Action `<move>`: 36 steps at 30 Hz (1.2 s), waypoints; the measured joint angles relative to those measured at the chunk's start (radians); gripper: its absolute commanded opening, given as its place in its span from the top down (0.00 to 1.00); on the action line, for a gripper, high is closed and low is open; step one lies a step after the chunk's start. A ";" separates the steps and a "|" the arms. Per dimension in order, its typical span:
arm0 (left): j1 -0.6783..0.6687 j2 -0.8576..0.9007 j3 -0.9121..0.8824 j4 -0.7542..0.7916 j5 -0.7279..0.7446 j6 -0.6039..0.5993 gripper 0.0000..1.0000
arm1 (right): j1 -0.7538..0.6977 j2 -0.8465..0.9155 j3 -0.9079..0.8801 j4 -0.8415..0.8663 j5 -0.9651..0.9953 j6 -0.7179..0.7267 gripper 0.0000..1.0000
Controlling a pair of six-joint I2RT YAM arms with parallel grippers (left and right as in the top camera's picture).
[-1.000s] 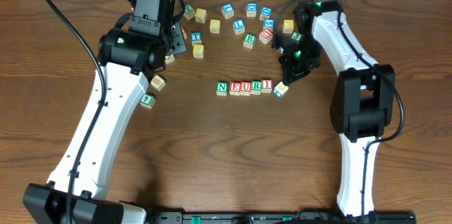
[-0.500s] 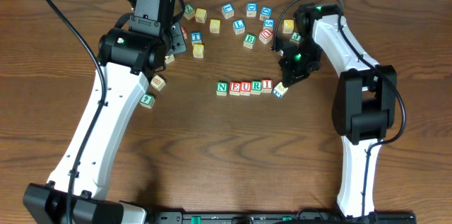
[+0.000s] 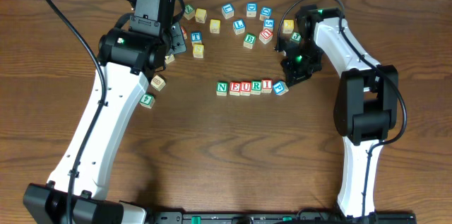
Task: Spell out NEURIPS
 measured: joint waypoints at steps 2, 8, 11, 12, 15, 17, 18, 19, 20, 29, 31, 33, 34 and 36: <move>0.000 0.000 0.000 0.000 0.000 0.000 0.64 | 0.000 0.001 0.000 0.010 0.004 0.000 0.99; 0.000 0.000 0.000 0.000 0.000 0.000 0.64 | 0.000 0.001 0.000 0.033 0.011 0.007 0.99; 0.000 0.000 0.000 0.000 0.000 0.000 0.64 | -0.005 0.001 0.000 0.035 0.011 0.022 0.99; 0.000 0.000 0.000 0.000 0.000 0.000 0.64 | -0.009 0.001 0.003 0.029 0.011 0.029 0.99; 0.000 0.000 0.000 0.000 0.000 0.000 0.64 | -0.023 0.001 0.033 -0.010 0.011 0.064 0.99; 0.000 0.000 0.000 0.000 0.000 0.000 0.64 | -0.027 -0.004 0.059 -0.034 0.009 0.087 0.99; 0.000 0.000 0.000 0.000 0.000 0.000 0.64 | -0.028 -0.010 0.063 -0.045 0.007 0.096 0.99; 0.000 0.000 0.000 0.000 0.000 0.000 0.64 | -0.027 -0.023 0.067 -0.068 0.006 0.110 0.99; 0.000 0.000 0.000 0.000 0.000 0.000 0.64 | -0.024 -0.040 0.068 -0.093 0.003 0.126 0.99; 0.000 0.000 0.000 0.000 0.000 0.000 0.64 | 0.068 -0.110 0.059 -0.183 0.035 0.290 0.99; 0.000 0.000 0.000 0.000 0.000 0.000 0.64 | 0.082 -0.110 0.040 -0.194 0.061 0.332 0.99; 0.000 0.000 0.000 0.000 0.000 0.000 0.64 | 0.087 -0.110 0.021 -0.197 0.088 0.366 0.99; 0.000 0.000 0.000 0.000 0.000 0.000 0.64 | 0.087 -0.110 0.008 -0.197 0.101 0.384 0.99; 0.000 0.000 0.000 0.000 0.000 0.000 0.64 | 0.087 -0.110 -0.016 -0.192 0.117 0.407 0.99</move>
